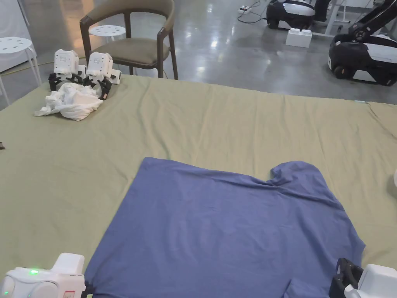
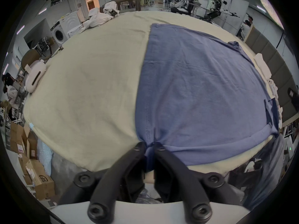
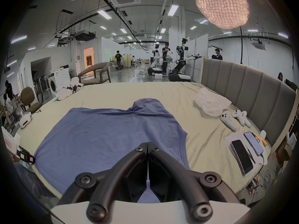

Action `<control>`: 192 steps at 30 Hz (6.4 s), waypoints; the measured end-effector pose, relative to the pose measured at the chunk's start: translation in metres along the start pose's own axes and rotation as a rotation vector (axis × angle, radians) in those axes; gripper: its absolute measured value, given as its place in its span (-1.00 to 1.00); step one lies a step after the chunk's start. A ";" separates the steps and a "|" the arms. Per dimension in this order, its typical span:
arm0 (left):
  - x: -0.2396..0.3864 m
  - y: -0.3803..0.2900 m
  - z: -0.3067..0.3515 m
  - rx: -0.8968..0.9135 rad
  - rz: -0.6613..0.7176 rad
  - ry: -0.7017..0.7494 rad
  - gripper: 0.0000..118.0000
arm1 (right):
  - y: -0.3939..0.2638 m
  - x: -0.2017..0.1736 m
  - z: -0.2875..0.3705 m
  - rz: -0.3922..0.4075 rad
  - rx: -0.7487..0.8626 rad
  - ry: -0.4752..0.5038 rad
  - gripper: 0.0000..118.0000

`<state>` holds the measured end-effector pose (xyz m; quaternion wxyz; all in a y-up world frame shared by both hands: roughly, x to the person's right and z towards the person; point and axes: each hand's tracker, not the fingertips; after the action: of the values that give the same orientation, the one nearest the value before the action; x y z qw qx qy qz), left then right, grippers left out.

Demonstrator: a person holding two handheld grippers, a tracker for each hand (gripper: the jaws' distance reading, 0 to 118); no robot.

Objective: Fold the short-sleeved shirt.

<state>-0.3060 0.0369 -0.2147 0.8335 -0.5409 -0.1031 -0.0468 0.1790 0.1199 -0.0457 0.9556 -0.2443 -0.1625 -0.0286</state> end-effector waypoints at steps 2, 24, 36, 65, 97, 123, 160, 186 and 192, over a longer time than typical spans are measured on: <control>0.001 0.000 0.004 0.006 -0.003 0.007 -0.98 | -0.001 0.011 0.006 0.011 -0.031 -0.004 -1.00; -0.007 0.000 0.029 0.068 0.050 -0.017 -1.00 | -0.069 0.070 -0.026 0.043 -0.709 0.021 -0.75; -0.007 0.003 0.043 0.142 0.065 -0.036 -1.00 | -0.040 0.077 -0.001 -0.043 -0.560 0.028 -0.91; 0.033 0.222 -0.087 0.183 0.027 0.002 -0.72 | 0.048 0.076 -0.214 -0.035 -0.459 -0.018 -0.52; 0.103 0.126 0.122 0.986 -0.078 0.076 -1.00 | 0.113 -0.045 -0.033 0.025 0.430 -0.069 -1.00; 0.000 0.173 -0.089 -0.018 0.057 0.038 0.25 | 0.068 -0.010 -0.060 0.054 0.213 -0.108 -1.00; 0.011 0.127 -0.027 0.214 0.020 -0.035 -0.96 | -0.007 0.087 -0.152 -0.033 -0.498 0.059 -0.83; 0.001 0.013 0.010 -0.004 -0.043 0.006 -0.96 | -0.050 0.072 -0.028 0.120 -0.626 -0.008 -0.83; 0.007 0.008 -0.003 -0.026 -0.058 0.031 -0.96 | -0.055 0.067 -0.041 0.150 -0.649 -0.029 -0.81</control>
<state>-0.2975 0.0377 -0.2215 0.8261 -0.5476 -0.1052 -0.0808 0.2468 0.0535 -0.0327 0.8249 -0.5476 -0.1402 -0.0048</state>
